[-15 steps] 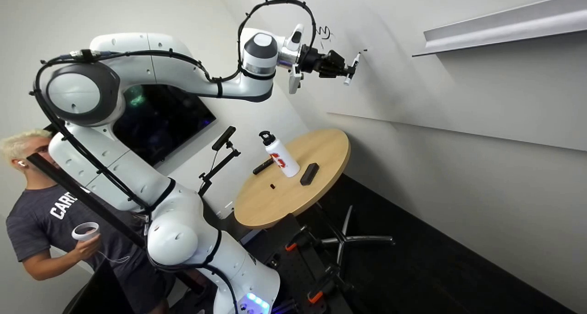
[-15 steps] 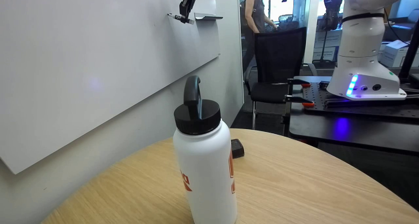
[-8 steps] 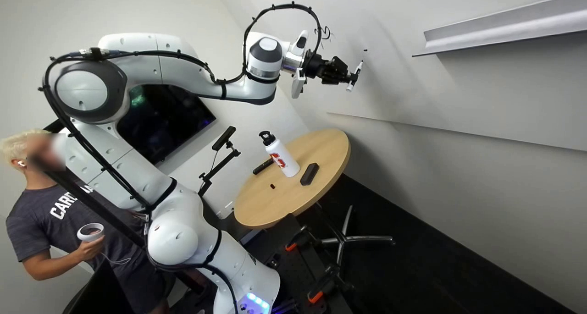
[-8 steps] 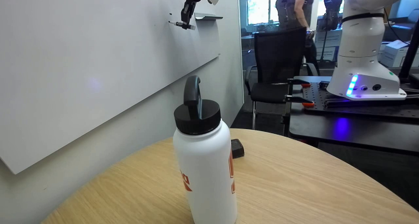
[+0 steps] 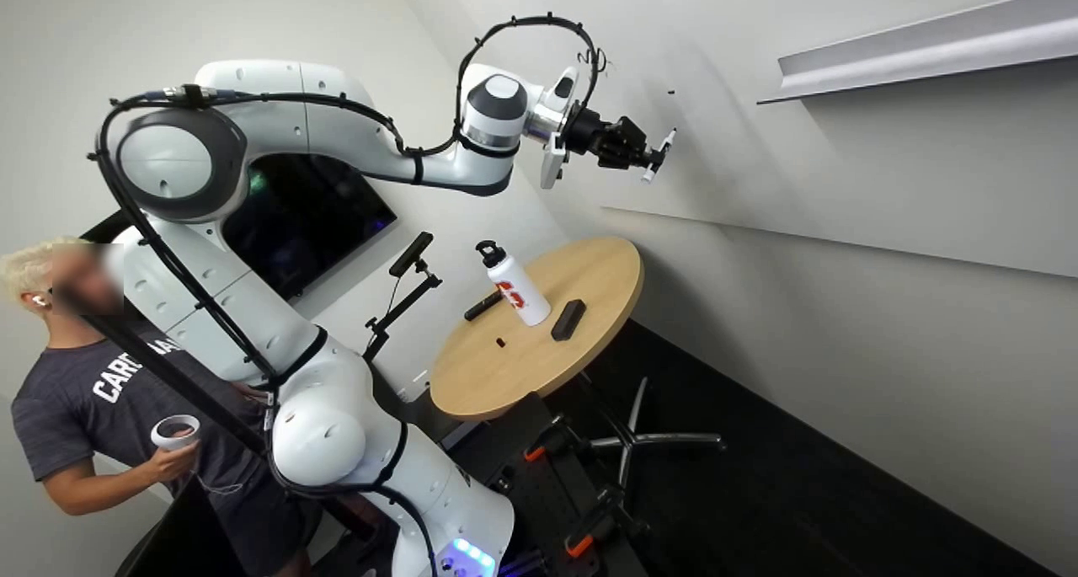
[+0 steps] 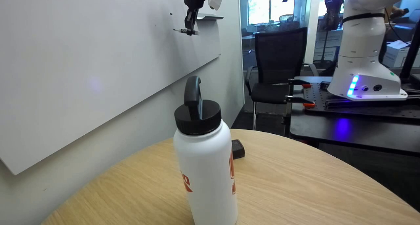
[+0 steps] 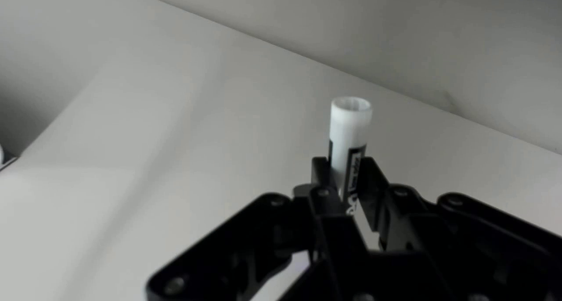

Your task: Use the black marker on the table to write on the whiteboard

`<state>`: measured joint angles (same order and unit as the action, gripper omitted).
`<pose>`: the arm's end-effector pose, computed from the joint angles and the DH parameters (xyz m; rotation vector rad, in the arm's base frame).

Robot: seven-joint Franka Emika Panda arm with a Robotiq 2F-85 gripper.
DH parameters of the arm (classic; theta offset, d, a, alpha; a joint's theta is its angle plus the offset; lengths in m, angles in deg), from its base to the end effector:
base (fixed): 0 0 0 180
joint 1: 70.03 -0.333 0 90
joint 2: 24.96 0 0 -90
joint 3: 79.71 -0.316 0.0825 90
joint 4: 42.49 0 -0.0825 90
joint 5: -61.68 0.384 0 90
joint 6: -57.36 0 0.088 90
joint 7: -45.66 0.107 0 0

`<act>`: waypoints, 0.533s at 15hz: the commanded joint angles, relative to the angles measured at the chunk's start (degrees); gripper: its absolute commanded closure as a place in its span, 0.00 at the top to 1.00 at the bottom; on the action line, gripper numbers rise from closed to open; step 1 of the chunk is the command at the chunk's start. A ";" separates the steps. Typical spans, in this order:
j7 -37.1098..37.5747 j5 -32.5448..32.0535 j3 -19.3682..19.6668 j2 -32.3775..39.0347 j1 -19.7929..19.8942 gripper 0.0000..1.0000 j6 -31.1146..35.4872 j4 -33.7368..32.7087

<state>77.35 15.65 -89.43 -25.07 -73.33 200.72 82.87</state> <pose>0.5433 0.1307 0.4189 2.6255 0.3405 0.6706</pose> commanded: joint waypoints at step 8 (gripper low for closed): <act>-1.94 1.70 1.64 1.69 -1.78 0.05 -2.70 -4.25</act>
<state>77.35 16.06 -88.84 -23.67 -73.86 199.81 80.67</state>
